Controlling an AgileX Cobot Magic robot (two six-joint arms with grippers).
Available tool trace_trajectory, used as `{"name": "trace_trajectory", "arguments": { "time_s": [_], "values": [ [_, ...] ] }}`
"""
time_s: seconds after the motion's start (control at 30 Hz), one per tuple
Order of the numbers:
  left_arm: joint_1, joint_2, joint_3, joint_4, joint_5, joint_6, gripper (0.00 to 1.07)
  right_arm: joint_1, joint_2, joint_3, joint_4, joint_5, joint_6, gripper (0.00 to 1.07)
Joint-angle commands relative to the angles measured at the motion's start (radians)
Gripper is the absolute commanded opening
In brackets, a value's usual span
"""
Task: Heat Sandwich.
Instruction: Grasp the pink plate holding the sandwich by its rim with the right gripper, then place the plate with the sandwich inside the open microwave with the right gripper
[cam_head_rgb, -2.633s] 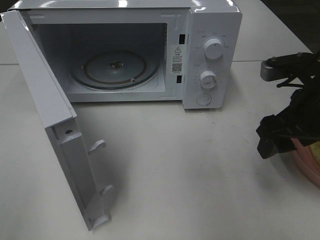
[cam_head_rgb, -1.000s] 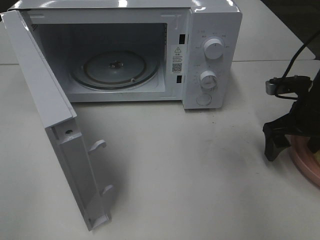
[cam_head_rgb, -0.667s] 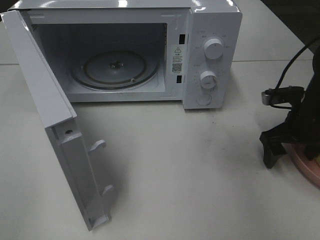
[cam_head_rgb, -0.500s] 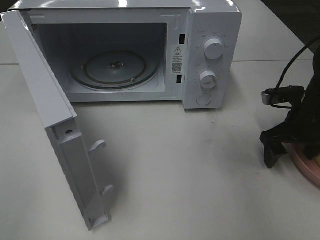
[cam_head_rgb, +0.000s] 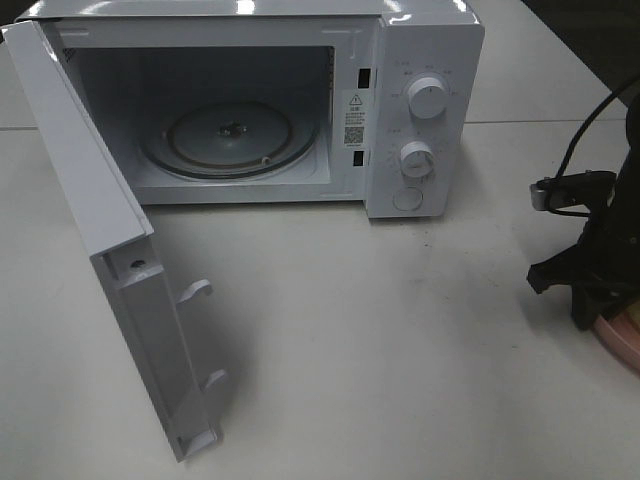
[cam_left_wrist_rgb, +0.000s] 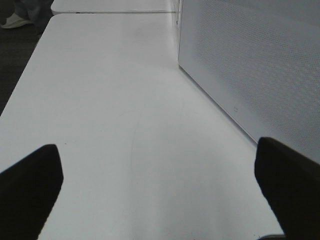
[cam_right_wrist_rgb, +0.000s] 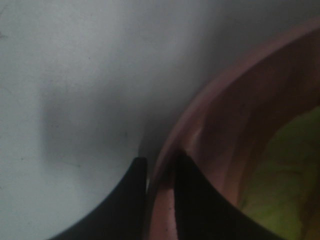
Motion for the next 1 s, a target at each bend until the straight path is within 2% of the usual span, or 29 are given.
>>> {"name": "trace_trajectory", "arguments": {
  "time_s": [0.03, 0.73, 1.0],
  "values": [
    [0.002, -0.029, 0.003, 0.000, -0.005, 0.001, 1.01, -0.004, 0.012, 0.000, -0.013, 0.011, 0.032, 0.00],
    [0.002, -0.029, 0.003, 0.000, -0.005, 0.001, 1.01, 0.000, -0.034, -0.003, -0.028, 0.055, 0.100, 0.00],
    [0.002, -0.029, 0.003, 0.000, -0.005, 0.001, 1.01, 0.051, -0.038, -0.003, -0.070, 0.067, 0.134, 0.00]
  ]
}}
